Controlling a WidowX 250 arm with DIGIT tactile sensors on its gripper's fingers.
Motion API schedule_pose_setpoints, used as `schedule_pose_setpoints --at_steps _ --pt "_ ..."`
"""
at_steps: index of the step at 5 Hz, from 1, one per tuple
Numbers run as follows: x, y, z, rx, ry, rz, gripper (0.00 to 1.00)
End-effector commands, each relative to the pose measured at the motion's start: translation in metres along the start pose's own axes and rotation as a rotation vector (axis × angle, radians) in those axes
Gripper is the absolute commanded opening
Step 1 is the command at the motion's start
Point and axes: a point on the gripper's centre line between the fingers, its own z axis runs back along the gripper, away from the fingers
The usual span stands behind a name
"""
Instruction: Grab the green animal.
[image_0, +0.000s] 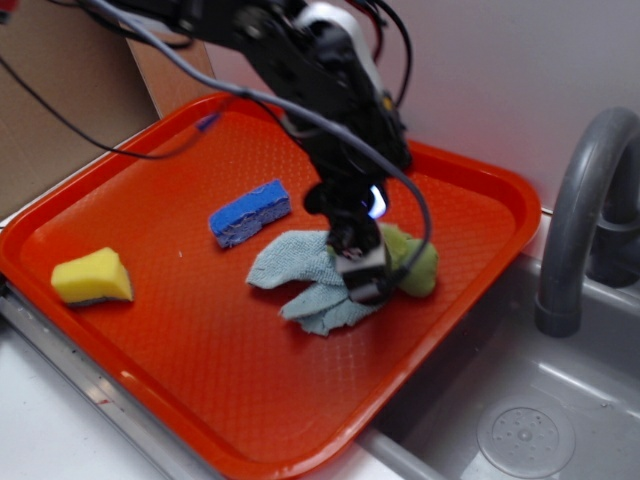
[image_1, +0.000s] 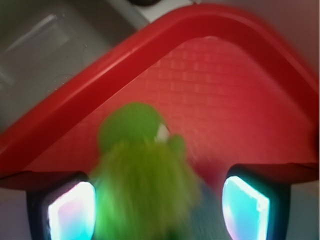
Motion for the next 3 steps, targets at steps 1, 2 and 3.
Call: schedule_pose_setpoints --at_steps 1,2,3 --pt "0.006 -0.009 -0.002 -0.024 -0.029 -0.052 0.00" --pt "0.002 -0.009 -0.001 -0.041 -0.047 -0.032 0.00" --pt "-0.006 0.002 0.015 -0.066 -0.065 0.053 0.00"
